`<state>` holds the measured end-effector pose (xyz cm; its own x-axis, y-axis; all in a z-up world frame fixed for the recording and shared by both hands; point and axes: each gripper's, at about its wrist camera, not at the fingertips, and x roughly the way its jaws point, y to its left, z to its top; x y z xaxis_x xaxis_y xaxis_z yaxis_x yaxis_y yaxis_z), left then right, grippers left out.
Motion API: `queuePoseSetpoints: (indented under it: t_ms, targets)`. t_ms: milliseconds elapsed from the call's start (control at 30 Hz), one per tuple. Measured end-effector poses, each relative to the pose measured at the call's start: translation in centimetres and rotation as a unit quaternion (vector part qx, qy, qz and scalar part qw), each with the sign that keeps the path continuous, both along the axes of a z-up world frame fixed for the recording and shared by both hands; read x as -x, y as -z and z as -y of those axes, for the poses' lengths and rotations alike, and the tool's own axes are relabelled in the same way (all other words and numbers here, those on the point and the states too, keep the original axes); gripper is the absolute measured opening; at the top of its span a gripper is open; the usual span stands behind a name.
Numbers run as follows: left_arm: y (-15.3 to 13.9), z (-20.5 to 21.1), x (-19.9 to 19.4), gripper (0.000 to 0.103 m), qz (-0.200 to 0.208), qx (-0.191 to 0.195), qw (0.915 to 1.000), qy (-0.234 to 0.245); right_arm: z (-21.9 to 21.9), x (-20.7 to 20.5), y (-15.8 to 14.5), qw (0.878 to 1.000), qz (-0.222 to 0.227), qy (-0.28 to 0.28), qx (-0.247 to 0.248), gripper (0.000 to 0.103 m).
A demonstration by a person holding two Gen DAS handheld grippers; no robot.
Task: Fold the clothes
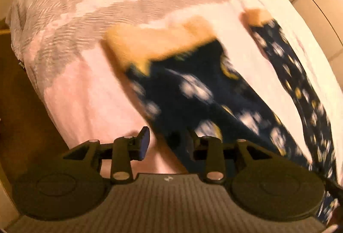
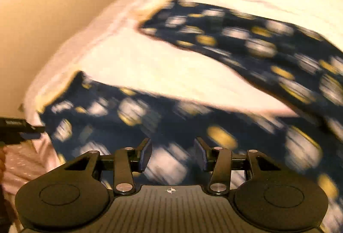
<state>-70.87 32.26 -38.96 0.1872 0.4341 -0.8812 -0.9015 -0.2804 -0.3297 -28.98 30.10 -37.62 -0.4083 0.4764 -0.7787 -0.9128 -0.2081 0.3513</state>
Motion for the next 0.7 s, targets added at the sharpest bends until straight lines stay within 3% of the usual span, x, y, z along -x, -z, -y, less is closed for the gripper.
queuePoseSetpoints:
  t_ms: [233,433,533,567,600,633,700]
  targets:
    - [2.0,-1.7,6.3,0.035,0.101,-0.012,0.9931,-0.057,-12.6,11.9,2.3,0.989,-0.063,-0.134,0.027,0.047]
    - [4.1,-1.6,8.1,0.035,0.180,-0.025,0.9741,-0.134,-19.0,18.3,4.6,0.972,-0.075,-0.213,0.063,0.047]
    - [4.8,-1.1,8.2,0.023,0.198,-0.035,0.9678,-0.151,-21.1,20.6,6.3,0.965,-0.082,-0.234,0.085,0.047]
    - [4.9,-1.0,8.2,0.008,0.202,-0.036,0.9668,-0.153,-21.7,21.1,6.9,0.962,-0.090,-0.241,0.096,0.047]
    - [5.1,-0.9,8.2,0.006,0.204,-0.037,0.9664,-0.152,-22.4,21.7,7.4,0.957,-0.098,-0.251,0.107,0.033]
    - [5.0,-0.7,8.1,0.005,0.200,-0.042,0.9674,-0.149,-22.9,22.4,7.9,0.952,-0.105,-0.263,0.117,0.008]
    - [4.5,-0.6,7.9,0.004,0.185,-0.055,0.9712,-0.140,-23.7,23.5,8.1,0.946,-0.096,-0.286,0.114,0.007]
